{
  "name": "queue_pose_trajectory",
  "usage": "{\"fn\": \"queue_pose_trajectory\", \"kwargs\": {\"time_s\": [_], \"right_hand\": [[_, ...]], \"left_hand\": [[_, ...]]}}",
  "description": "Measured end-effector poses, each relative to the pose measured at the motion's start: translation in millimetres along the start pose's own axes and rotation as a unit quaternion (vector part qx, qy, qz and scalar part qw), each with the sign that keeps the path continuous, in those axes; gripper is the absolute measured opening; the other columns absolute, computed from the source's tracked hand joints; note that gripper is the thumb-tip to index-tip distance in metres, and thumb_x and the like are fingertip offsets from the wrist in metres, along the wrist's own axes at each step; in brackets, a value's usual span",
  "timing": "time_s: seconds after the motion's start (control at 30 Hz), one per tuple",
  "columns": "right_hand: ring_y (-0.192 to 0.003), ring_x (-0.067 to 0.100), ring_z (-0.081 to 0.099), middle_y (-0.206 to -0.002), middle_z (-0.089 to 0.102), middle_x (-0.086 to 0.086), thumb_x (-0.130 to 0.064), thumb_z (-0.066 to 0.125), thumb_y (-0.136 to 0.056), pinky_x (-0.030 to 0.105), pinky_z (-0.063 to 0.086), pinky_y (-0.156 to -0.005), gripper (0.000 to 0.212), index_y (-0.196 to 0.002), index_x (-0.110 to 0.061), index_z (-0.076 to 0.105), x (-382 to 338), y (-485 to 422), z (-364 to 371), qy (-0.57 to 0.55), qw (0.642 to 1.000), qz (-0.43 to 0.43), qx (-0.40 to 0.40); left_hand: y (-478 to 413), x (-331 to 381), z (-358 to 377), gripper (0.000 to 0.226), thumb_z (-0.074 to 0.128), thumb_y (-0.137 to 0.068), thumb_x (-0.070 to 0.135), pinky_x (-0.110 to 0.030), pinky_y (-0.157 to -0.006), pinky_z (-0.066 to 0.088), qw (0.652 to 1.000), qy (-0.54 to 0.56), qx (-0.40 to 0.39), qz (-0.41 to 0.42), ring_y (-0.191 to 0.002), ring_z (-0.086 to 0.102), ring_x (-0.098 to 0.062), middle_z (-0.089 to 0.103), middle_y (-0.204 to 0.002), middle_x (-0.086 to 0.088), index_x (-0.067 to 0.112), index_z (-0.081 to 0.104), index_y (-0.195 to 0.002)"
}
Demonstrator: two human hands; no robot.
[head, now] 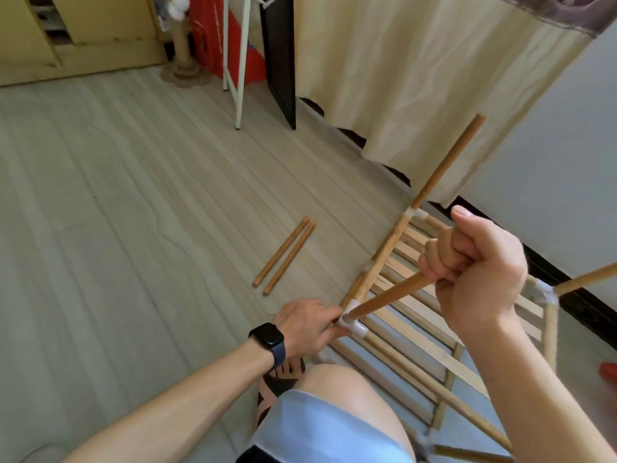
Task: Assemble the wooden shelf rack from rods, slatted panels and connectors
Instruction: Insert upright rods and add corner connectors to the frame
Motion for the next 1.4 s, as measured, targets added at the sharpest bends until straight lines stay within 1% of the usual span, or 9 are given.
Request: {"fn": "queue_pose_trajectory", "kwargs": {"time_s": [0.23, 0.33, 0.53, 0.7, 0.93, 1.17, 1.23, 1.3, 1.4], "right_hand": [[-0.04, 0.01, 0.018, -0.043, 0.024, -0.008, -0.023, 0.056, -0.081, 0.022, 0.02, -0.05, 0.043, -0.042, -0.03, 0.04, 6.6, 6.9, 25.0, -0.007, 0.993, -0.032, -0.113], [-0.04, 0.012, 0.019, -0.044, 0.026, -0.009, -0.02, 0.056, -0.081, 0.021, 0.019, -0.05, 0.042, -0.044, -0.026, 0.039, 9.9, 12.4, 36.9, 0.012, 0.989, -0.04, -0.141], [-0.04, 0.007, 0.023, -0.046, 0.032, -0.018, -0.018, 0.055, -0.083, 0.021, 0.019, -0.05, 0.043, -0.046, -0.037, 0.045, 19.6, 17.1, 53.6, 0.011, 0.975, -0.026, -0.22], [-0.04, 0.01, 0.018, -0.044, 0.027, -0.011, -0.022, 0.057, -0.079, 0.022, 0.016, -0.049, 0.042, -0.043, -0.035, 0.04, 27.8, 5.0, 49.6, 0.005, 0.982, 0.01, -0.189], [-0.039, 0.009, 0.018, -0.043, 0.027, -0.011, -0.022, 0.055, -0.078, 0.019, 0.018, -0.049, 0.04, -0.043, -0.032, 0.038, 36.1, 0.5, 38.1, 0.005, 0.986, 0.005, -0.164], [-0.038, 0.011, 0.021, -0.041, 0.028, -0.011, -0.013, 0.049, -0.086, 0.019, 0.019, -0.045, 0.051, -0.04, -0.032, 0.038, 35.2, 0.4, 44.6, 0.059, 0.993, 0.004, -0.101], [-0.042, 0.012, 0.023, -0.045, 0.029, -0.009, -0.031, 0.052, -0.093, 0.023, 0.022, -0.046, 0.051, -0.044, -0.029, 0.038, 38.2, 5.0, 42.5, 0.083, 0.989, 0.013, -0.119], [-0.051, 0.02, 0.035, -0.054, 0.039, 0.001, -0.069, 0.045, -0.092, 0.03, 0.034, -0.052, 0.062, -0.055, -0.019, 0.044, 43.9, 14.3, 31.1, 0.13, 0.983, 0.013, -0.127], [-0.085, 0.027, 0.063, -0.086, 0.066, 0.008, -0.088, 0.023, -0.083, 0.042, 0.05, -0.085, 0.082, -0.082, -0.016, 0.062, 58.7, 16.2, -6.3, 0.147, 0.988, 0.03, -0.037]], "left_hand": [[-7.9, -13.8, 3.9, 0.042, 0.04, -0.101, 0.055, -0.028, -0.06, 0.025, 0.998, 0.015, 0.044, 0.031, -0.067, 0.043, -0.016, 0.048, -0.076, 0.004, 0.018, 0.06, -0.105], [-11.8, -12.3, 3.2, 0.052, 0.033, -0.097, 0.06, -0.03, -0.059, 0.027, 0.999, 0.008, 0.034, 0.031, -0.065, 0.045, -0.02, 0.047, -0.073, 0.001, 0.017, 0.06, -0.103], [-10.0, -10.6, 2.3, 0.042, 0.04, -0.1, 0.057, -0.031, -0.06, 0.027, 1.0, -0.017, 0.005, 0.004, -0.07, 0.047, -0.022, 0.05, -0.078, -0.002, 0.02, 0.056, -0.106], [-5.0, -10.1, 3.7, 0.05, 0.032, -0.097, 0.062, -0.03, -0.06, 0.027, 1.0, -0.025, -0.006, 0.006, -0.069, 0.046, -0.023, 0.049, -0.078, -0.003, 0.019, 0.055, -0.106], [-10.1, -4.2, -3.0, 0.041, 0.037, -0.101, 0.058, -0.029, -0.061, 0.028, 0.998, -0.035, -0.047, -0.018, -0.07, 0.044, -0.019, 0.044, -0.081, 0.0, 0.022, 0.053, -0.114], [-15.0, -7.5, -3.7, 0.058, 0.026, -0.092, 0.075, -0.031, -0.063, 0.036, 0.995, -0.004, -0.093, -0.038, -0.076, 0.051, -0.02, 0.05, -0.083, 0.002, 0.039, 0.053, -0.128], [-13.5, -8.6, -11.1, 0.062, 0.029, -0.085, 0.082, -0.033, -0.072, 0.047, 0.993, 0.031, -0.105, -0.039, -0.09, 0.06, -0.02, 0.062, -0.099, 0.003, 0.043, 0.053, -0.126], [-10.1, -4.8, -22.5, 0.059, 0.045, -0.081, 0.077, -0.037, -0.087, 0.051, 0.991, 0.078, -0.099, -0.039, -0.108, 0.059, -0.013, 0.064, -0.119, 0.01, 0.044, 0.051, -0.129], [-10.2, 9.8, -58.0, 0.055, 0.061, -0.084, 0.063, -0.032, -0.095, 0.049, 0.965, 0.251, -0.053, -0.056, -0.118, 0.057, -0.007, 0.063, -0.124, 0.015, 0.035, 0.056, -0.131]]}}
Point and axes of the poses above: each hand's wrist, its own y-axis away from the middle knuckle, its own z-axis out of the palm, x = y × z, the point moved 3 cm from there along -y, towards the middle knuckle
